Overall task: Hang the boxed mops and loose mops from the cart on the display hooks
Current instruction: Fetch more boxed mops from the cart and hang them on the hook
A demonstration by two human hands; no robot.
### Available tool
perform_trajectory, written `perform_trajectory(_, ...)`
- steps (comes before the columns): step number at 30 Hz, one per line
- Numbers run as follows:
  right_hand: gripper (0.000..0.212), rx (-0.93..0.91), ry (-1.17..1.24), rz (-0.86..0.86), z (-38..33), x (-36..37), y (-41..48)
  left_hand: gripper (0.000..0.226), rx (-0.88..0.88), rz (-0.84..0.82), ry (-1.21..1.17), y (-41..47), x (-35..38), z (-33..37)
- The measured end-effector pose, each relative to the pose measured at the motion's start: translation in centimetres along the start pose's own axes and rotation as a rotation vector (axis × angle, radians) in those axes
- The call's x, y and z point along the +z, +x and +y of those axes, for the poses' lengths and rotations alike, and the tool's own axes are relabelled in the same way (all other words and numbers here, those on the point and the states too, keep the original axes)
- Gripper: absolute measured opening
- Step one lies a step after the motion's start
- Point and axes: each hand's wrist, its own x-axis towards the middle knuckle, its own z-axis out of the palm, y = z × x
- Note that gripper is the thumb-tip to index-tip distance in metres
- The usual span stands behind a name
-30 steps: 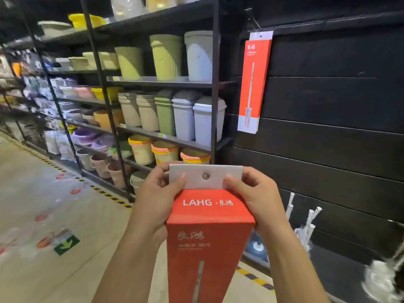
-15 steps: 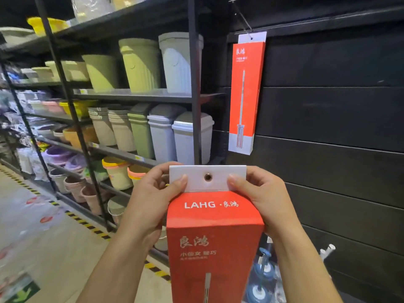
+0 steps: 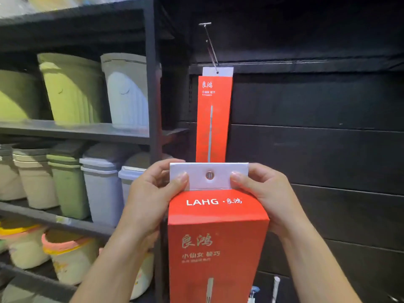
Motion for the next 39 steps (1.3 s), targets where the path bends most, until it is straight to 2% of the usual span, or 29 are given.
perform_trajectory(10,0.013,-0.123,-0.067,0.141,-2.9,3.6,13.5,0.018,0.123,-0.191,-0.023,17.6,-0.4,1.7)
perform_trajectory(18,0.015,-0.22,-0.075,0.17,-5.8,4.3,23.3,0.018,0.174,-0.217,-0.093,28.3,1.5,4.1)
perform_trajectory(33,0.014,-0.44,-0.114,0.11,-12.7,2.9,35.8,0.019,0.364,-0.194,-0.082,39.2,5.8,10.4)
perform_trajectory(39,0.017,-0.432,-0.069,0.052,-15.4,2.5,38.3,0.02,0.437,-0.171,-0.097,41.3,7.0,12.7)
